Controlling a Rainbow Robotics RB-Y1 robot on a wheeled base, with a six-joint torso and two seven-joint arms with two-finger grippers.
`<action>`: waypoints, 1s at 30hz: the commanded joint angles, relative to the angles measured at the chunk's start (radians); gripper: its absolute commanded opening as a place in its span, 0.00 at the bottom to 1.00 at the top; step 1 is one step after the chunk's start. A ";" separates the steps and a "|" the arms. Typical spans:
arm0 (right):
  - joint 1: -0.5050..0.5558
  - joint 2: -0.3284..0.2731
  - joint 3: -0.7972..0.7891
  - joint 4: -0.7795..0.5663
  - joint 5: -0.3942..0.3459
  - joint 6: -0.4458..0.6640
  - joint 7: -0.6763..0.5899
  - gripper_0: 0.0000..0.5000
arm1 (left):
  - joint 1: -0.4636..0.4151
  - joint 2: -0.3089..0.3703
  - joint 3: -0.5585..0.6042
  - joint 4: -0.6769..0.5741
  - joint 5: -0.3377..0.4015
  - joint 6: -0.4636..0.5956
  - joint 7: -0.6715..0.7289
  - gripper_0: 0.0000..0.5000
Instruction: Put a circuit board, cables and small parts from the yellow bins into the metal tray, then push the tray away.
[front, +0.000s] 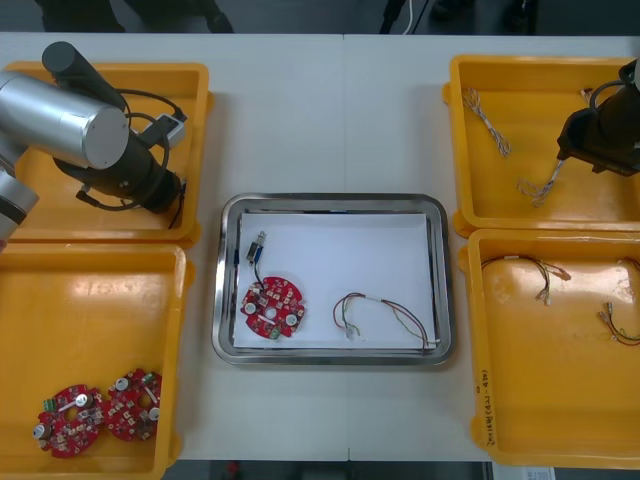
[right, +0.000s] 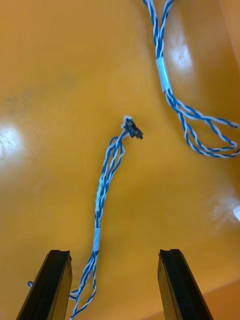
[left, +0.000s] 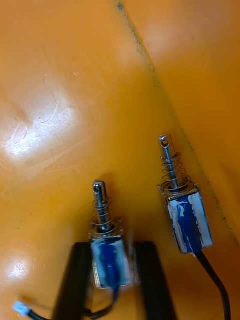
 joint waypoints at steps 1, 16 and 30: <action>0.039 0.027 -0.030 -0.038 0.000 -0.032 0.037 1.00 | -0.044 0.031 -0.010 -0.004 -0.003 -0.012 -0.055 0.00; 0.069 0.071 -0.066 -0.036 0.019 -0.091 0.043 1.00 | -0.043 0.032 0.098 -0.013 0.020 0.080 -0.092 0.00; 0.010 0.068 -0.105 0.065 0.046 -0.125 0.054 1.00 | -0.035 0.032 0.289 -0.160 -0.025 0.363 -0.081 0.00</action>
